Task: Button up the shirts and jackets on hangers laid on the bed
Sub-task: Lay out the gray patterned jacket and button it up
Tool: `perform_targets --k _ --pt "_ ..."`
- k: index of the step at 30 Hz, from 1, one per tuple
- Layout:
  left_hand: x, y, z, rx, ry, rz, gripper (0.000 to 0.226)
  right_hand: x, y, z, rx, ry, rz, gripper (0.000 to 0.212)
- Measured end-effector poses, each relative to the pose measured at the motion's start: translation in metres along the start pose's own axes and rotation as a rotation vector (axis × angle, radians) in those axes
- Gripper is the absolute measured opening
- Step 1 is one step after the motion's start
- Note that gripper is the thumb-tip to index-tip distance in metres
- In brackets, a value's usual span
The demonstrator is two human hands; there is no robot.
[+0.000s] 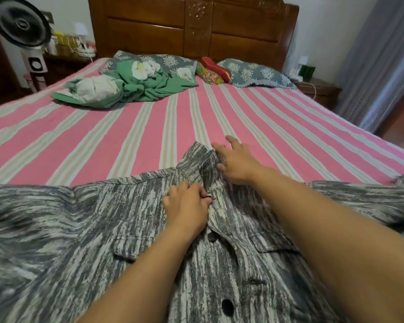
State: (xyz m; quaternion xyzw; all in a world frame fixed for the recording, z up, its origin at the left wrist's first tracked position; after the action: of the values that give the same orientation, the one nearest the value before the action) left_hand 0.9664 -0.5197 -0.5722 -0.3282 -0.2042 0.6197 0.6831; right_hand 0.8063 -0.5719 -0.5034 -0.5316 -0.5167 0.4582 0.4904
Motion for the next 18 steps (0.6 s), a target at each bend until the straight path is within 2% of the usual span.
perform_targets --k 3,6,7,8,10,12,13,14,16,17,18 --pt "-0.007 -0.001 -0.004 0.119 -0.058 0.015 0.008 -0.033 0.005 0.024 0.066 -0.053 -0.053 0.046" --pt "-0.018 -0.011 -0.006 0.516 -0.140 0.045 0.019 -0.062 0.014 0.027 0.093 0.023 0.079 0.034" --pt "-0.018 -0.014 -0.006 0.569 -0.134 0.048 0.021 -0.067 0.022 0.020 0.094 0.051 0.118 0.033" --pt "-0.017 -0.016 -0.004 0.537 -0.105 0.033 0.022 -0.069 0.032 0.012 0.090 0.073 0.144 0.032" --pt "-0.012 -0.015 -0.003 0.255 -0.033 -0.066 0.022 -0.064 0.049 -0.004 0.092 0.089 0.194 0.038" --pt "-0.004 -0.012 0.000 -0.049 0.040 -0.199 0.024 -0.041 0.042 -0.010 0.122 0.088 0.211 0.060" --pt "-0.002 -0.012 0.001 -0.114 0.071 -0.235 0.028 -0.025 0.029 -0.013 0.083 0.078 0.209 0.064" --pt "0.001 -0.013 0.002 -0.129 0.082 -0.257 0.032 -0.005 0.015 -0.016 0.002 0.066 0.198 0.055" --pt "0.009 -0.015 0.002 -0.070 0.057 -0.255 0.032 0.052 -0.006 -0.026 -0.201 0.084 0.119 0.020" --pt "0.012 -0.017 0.002 -0.010 0.007 -0.256 0.031 0.085 -0.009 -0.029 -0.298 0.099 0.014 0.015" --pt "0.015 -0.020 0.004 0.053 -0.041 -0.260 0.031 0.119 -0.008 -0.033 -0.356 0.121 -0.124 0.021"
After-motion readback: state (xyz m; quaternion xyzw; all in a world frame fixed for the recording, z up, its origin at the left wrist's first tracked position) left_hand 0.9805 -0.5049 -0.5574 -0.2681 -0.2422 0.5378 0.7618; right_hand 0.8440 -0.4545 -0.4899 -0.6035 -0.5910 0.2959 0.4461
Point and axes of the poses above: each hand's wrist, its own x-axis away from the middle knuckle, its own y-axis out of the palm, z = x × y, the point moved 1 cm from there along -x, towards the middle knuckle, and after that the axes turned 6 degrees about x, right-handed, at the moved point
